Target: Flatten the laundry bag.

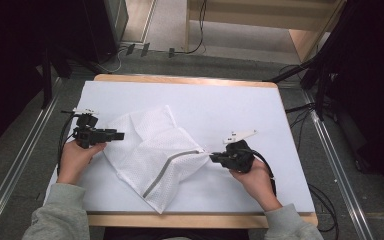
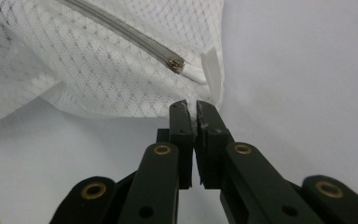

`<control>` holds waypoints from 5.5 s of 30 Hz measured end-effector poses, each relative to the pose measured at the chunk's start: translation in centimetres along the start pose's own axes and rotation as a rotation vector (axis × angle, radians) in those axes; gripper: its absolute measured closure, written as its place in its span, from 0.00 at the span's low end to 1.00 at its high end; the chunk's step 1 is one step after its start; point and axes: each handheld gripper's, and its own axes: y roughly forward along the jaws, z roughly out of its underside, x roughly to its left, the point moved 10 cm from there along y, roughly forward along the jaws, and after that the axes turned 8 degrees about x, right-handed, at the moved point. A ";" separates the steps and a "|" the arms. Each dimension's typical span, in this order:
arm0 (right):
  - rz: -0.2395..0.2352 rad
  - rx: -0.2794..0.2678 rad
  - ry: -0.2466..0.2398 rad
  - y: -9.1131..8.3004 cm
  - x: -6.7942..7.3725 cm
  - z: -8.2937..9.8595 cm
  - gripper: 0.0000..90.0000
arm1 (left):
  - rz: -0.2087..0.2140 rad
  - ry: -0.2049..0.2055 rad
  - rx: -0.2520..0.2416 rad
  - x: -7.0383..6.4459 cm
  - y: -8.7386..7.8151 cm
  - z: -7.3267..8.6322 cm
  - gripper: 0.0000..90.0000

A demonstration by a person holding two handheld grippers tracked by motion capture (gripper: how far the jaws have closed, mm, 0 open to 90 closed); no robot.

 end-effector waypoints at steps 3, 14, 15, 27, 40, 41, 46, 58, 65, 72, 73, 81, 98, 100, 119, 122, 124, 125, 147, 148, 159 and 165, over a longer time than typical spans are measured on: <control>0.007 0.010 0.024 -0.5 -0.4 1.1 0.97 | 0.000 -0.002 -0.003 0.0 0.2 -0.3 0.53; 0.046 0.037 0.052 -1.8 -1.2 3.9 0.97 | -0.015 -0.008 -0.013 0.6 0.9 -1.4 0.52; 0.047 0.041 0.057 -1.9 -1.3 4.2 0.97 | -0.031 -0.003 -0.006 0.8 1.0 -1.4 0.52; 0.075 0.079 0.106 -2.9 -2.1 7.1 0.96 | -0.068 0.022 0.032 1.3 2.5 -2.2 0.52; 0.101 0.010 0.128 -3.7 -3.3 6.8 0.76 | -0.113 0.031 0.081 2.2 4.0 -2.1 0.70; 0.101 0.003 0.129 -3.8 -3.4 6.7 0.76 | -0.110 0.026 0.083 2.1 4.2 -2.1 0.74; 0.088 -0.053 0.135 -3.4 -3.9 4.8 0.77 | -0.136 0.030 0.102 2.3 4.6 -2.6 0.98; 0.082 -0.066 0.114 0.4 -5.3 -1.0 0.78 | -0.132 0.041 0.053 2.3 4.7 -4.0 0.82; 0.078 -0.045 0.088 2.3 -5.7 -3.5 0.77 | -0.119 0.034 0.027 1.7 2.6 -3.3 0.64; 0.054 -0.032 0.084 4.0 -5.9 -5.3 0.72 | -0.122 0.014 0.002 1.0 1.0 -2.2 0.52; 0.054 -0.037 0.079 4.2 -5.9 -5.6 0.72 | -0.124 0.012 -0.003 1.0 0.8 -2.0 0.52; 0.045 -0.028 0.054 6.2 -5.7 -7.8 0.69 | -0.136 -0.001 -0.013 0.6 -0.4 -0.4 0.49; 0.083 0.011 0.013 10.6 -5.3 -10.1 0.69 | -0.162 -0.049 -0.041 1.9 -2.3 1.4 0.47; 0.114 0.017 -0.010 10.7 -5.2 -10.2 0.80 | -0.162 -0.054 -0.040 2.1 -2.3 1.5 0.47; 0.089 0.022 0.031 10.6 -5.4 -10.1 0.99 | -0.172 -0.119 0.037 3.3 -0.1 2.3 0.76; 0.088 0.021 0.026 10.6 -5.4 -10.1 0.99 | -0.192 -0.101 0.041 3.6 0.4 2.1 0.82; 0.089 0.022 0.028 10.6 -5.4 -10.1 0.99 | -0.189 -0.100 0.038 3.5 0.7 1.8 0.90; 0.088 0.022 0.028 10.6 -5.4 -10.1 0.99 | -0.185 -0.101 0.039 3.5 0.8 1.8 0.95; 0.109 0.039 0.068 9.6 -6.9 -9.4 1.00 | -0.126 -0.148 -0.074 4.4 -2.2 1.2 0.87; 0.109 0.036 0.076 9.6 -7.1 -9.4 1.00 | -0.122 -0.144 -0.060 4.3 -2.1 1.3 0.85; 0.141 0.019 0.145 8.3 -9.9 -8.3 1.00 | -0.113 -0.089 -0.039 2.7 -1.1 0.7 0.73; 0.160 0.004 0.195 7.3 -11.7 -7.4 1.00 | -0.106 -0.056 -0.026 1.7 -0.3 0.2 0.68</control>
